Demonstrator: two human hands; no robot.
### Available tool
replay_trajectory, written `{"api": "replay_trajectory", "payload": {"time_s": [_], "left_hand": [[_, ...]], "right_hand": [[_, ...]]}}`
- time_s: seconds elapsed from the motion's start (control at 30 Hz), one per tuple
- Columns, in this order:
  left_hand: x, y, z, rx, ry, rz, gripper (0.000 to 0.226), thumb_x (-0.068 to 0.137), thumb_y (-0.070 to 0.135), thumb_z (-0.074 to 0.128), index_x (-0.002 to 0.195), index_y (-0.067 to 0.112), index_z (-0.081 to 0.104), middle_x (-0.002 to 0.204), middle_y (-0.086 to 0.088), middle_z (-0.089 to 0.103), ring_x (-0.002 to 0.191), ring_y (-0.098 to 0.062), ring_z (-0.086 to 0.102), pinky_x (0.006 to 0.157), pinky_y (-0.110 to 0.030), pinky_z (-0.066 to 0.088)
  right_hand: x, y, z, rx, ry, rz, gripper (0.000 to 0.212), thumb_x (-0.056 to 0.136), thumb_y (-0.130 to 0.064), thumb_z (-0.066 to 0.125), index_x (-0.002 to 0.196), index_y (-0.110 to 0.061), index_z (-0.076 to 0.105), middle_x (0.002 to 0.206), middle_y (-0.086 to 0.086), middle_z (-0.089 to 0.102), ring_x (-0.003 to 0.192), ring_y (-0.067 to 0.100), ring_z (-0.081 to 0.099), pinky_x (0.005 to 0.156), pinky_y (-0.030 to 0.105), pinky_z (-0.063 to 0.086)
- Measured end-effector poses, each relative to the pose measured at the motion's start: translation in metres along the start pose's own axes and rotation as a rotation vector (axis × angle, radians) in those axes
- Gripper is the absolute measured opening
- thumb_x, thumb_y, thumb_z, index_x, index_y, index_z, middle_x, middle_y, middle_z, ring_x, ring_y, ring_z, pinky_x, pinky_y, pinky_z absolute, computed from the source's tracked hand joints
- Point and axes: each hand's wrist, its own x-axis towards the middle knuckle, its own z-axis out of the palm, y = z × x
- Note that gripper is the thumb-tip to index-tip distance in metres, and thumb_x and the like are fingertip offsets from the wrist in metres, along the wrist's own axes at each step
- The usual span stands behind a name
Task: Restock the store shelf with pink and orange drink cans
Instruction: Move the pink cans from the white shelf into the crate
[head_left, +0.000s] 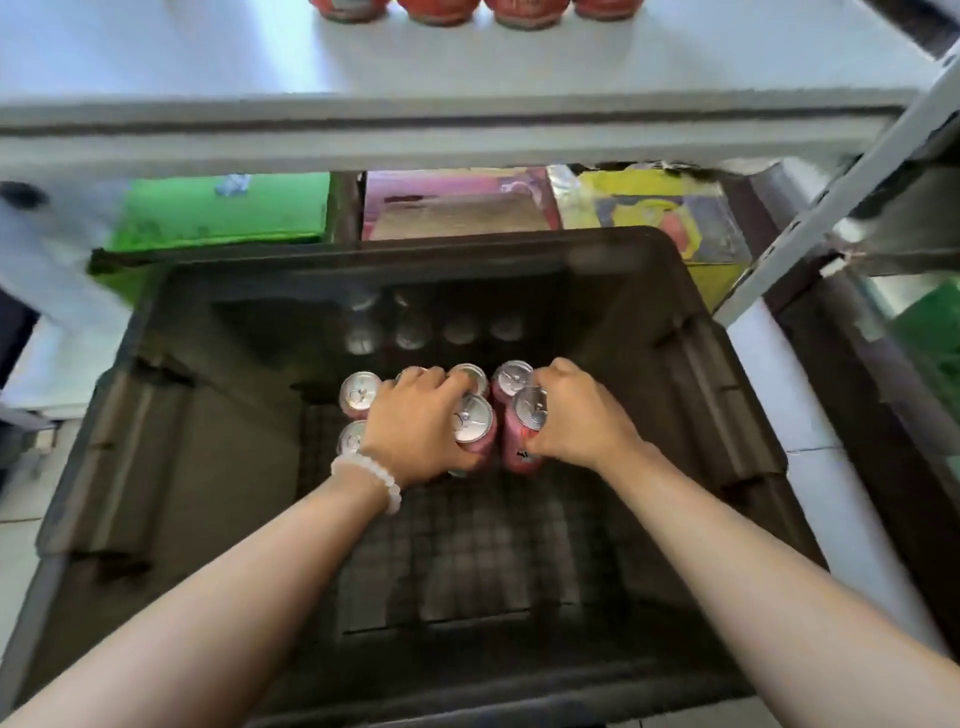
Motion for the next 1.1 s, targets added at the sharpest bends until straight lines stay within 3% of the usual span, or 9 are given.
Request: {"api": "replay_trajectory", "payload": {"time_s": [0.23,0.33,0.47,0.57,0.67,0.8,0.93,1.1], "left_hand": [[0.025,-0.015,0.061,0.065,-0.027,-0.106,0.074,0.061,0.064,0.07,0.124,0.033,0.047,0.123,0.001,0.056,0.122,-0.025,0.044,0.103,-0.052,0.028],[0.035,-0.017,0.079,0.104,-0.025,-0.098,0.076,0.062,0.062,0.071,0.128,0.034,0.048,0.124,-0.002,0.054,0.122,-0.027,0.042,0.103,-0.053,0.023],[0.035,-0.023,0.096,0.147,0.077,-0.066,0.075,0.05,0.06,0.079,0.115,0.028,0.061,0.108,-0.008,0.058,0.107,-0.031,0.052,0.094,-0.056,0.033],[0.035,-0.017,0.089,0.197,0.004,-0.054,0.076,0.061,0.063,0.071,0.126,0.032,0.05,0.118,-0.004,0.051,0.116,-0.027,0.046,0.098,-0.057,0.027],[0.031,-0.015,0.071,0.228,-0.115,-0.01,0.074,0.075,0.065,0.055,0.138,0.033,0.034,0.133,-0.001,0.041,0.126,-0.024,0.037,0.103,-0.055,0.023],[0.022,-0.024,0.035,0.211,-0.134,-0.024,0.063,0.081,0.06,0.049,0.134,0.027,0.04,0.135,0.0,0.043,0.127,-0.022,0.038,0.099,-0.044,0.03],[0.015,-0.03,-0.023,0.238,-0.011,-0.014,0.051,0.09,0.055,0.04,0.134,0.03,0.044,0.129,0.0,0.049,0.123,-0.022,0.044,0.097,-0.041,0.034],[0.014,-0.031,-0.11,0.26,0.185,0.035,0.047,0.093,0.05,0.04,0.133,0.027,0.048,0.124,-0.004,0.053,0.119,-0.026,0.047,0.092,-0.041,0.039]], "right_hand": [[0.025,0.017,0.05,-0.008,-0.049,0.023,0.062,0.066,-0.025,0.078,0.12,-0.009,0.051,0.125,0.007,0.045,0.109,0.03,0.052,0.088,0.033,0.044],[0.036,0.026,0.071,0.003,-0.051,0.035,0.068,0.065,-0.027,0.081,0.124,-0.011,0.05,0.13,0.006,0.042,0.113,0.03,0.051,0.093,0.035,0.045],[0.04,0.035,0.08,0.006,-0.037,0.022,0.072,0.061,-0.032,0.084,0.123,-0.013,0.052,0.126,0.005,0.043,0.112,0.032,0.051,0.094,0.04,0.046],[0.038,0.032,0.078,-0.022,-0.08,0.025,0.073,0.063,-0.032,0.084,0.125,-0.013,0.05,0.128,0.005,0.043,0.115,0.03,0.049,0.095,0.041,0.045],[0.035,0.025,0.066,-0.053,-0.162,0.017,0.068,0.073,-0.03,0.077,0.132,-0.015,0.046,0.132,0.005,0.041,0.118,0.029,0.048,0.097,0.04,0.045],[0.031,0.01,0.03,-0.118,-0.166,-0.033,0.049,0.085,-0.029,0.062,0.129,-0.012,0.049,0.13,0.008,0.043,0.117,0.031,0.049,0.093,0.039,0.046],[0.021,-0.022,-0.021,-0.133,-0.015,-0.118,0.037,0.093,-0.032,0.05,0.125,-0.014,0.053,0.123,0.007,0.049,0.114,0.029,0.052,0.089,0.038,0.046],[0.014,-0.069,-0.095,-0.201,0.134,-0.21,0.04,0.096,-0.038,0.045,0.129,-0.016,0.052,0.126,0.003,0.05,0.116,0.025,0.051,0.087,0.036,0.045]]}}
